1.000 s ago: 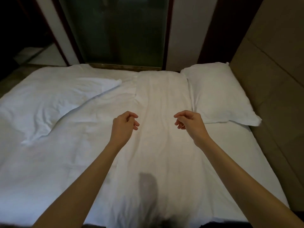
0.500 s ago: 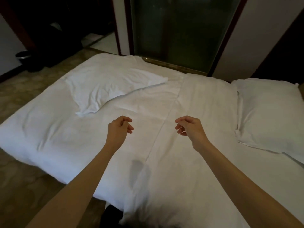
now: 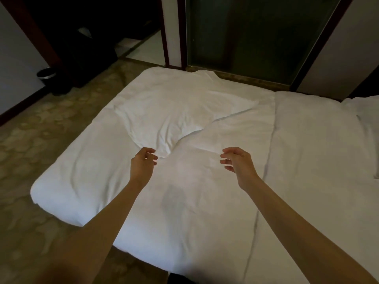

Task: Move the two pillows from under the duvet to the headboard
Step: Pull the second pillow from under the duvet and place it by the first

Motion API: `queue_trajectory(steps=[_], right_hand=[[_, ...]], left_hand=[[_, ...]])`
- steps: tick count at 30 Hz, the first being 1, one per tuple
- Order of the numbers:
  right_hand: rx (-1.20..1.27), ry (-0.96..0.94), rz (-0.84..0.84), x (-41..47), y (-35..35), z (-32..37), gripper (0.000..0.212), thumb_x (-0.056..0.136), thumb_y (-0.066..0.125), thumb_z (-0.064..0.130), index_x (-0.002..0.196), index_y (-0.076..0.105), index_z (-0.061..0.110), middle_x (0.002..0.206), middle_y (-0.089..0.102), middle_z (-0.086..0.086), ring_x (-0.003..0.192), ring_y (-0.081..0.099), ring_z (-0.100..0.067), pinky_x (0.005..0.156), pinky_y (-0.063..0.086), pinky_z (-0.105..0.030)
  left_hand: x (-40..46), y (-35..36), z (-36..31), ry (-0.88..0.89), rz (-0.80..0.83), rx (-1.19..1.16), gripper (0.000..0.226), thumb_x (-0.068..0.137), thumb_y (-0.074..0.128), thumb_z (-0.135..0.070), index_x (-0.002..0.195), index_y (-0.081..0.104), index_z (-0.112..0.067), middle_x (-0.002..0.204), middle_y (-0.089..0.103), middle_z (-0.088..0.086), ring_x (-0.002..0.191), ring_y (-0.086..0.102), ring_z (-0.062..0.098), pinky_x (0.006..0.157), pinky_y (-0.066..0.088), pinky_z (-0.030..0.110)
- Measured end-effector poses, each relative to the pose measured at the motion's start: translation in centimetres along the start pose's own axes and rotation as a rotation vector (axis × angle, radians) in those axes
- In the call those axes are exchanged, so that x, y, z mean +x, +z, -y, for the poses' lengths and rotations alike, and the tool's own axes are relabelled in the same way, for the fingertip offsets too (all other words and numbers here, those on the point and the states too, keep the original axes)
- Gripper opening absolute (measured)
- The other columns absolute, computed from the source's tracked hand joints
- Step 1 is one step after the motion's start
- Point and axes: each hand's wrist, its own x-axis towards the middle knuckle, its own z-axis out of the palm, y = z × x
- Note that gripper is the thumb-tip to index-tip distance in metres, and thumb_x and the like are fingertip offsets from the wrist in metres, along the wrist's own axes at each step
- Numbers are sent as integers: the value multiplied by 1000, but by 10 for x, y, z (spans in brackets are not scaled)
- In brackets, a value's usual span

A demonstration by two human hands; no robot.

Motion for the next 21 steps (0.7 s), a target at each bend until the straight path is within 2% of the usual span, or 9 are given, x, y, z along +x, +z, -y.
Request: queue_trajectory(steps=[2,5,8,13,16,19,21], right_hand=[[17,35,-13,20,34,2,16,82,58,2,91,63,14,90,63,-3,80,63,-21,76,47,-32],[13,73,-32,48,65,3,18,83,58,3,97,61,15,95,61,-4,86,63,-23,79,47,-34],[-15,122,-42,82,91,1,21,84,57,5,103,59,15,96,60,-3,88,62,-23,81,46,-35],[-109,175,-39,137,117,-21,26,83,59,10,108,55,16,99,59,-7,88,58,-23,81,43,-35],[-116,241,-41,173,135,-41,34,85,61,14,118,51,17,106,59,-7,95,59,-24,81,43,-34],[-159,275,-29,206,150,-61,43,85,62,21,124,45,19,116,58,-7,106,61,-26,75,41,-31],[-169,295,-18,225,154,-74,47,85,64,25,126,43,21,120,58,-6,102,60,-25,76,42,-31]], left_hand=[[37,-21,10,-16,19,40,25,92,41,-10,107,61,-11,93,69,8,74,64,20,61,46,23],[81,-34,22,-40,51,84,28,93,42,-11,115,58,-10,108,66,13,93,64,30,73,46,30],[127,-36,33,-158,69,100,34,91,42,-11,124,53,-11,120,61,12,105,61,31,80,46,34],[185,-27,56,-355,78,42,40,92,46,-21,131,46,-11,127,57,24,117,54,41,98,45,47],[218,-14,76,-420,105,12,46,93,47,-27,136,41,-11,131,54,26,121,51,40,102,42,48],[250,-1,95,-463,128,-54,54,93,48,-30,142,34,-12,137,48,20,125,47,34,106,39,47],[270,9,105,-475,146,-82,58,94,47,-33,145,29,-13,145,41,14,130,41,32,109,35,47]])
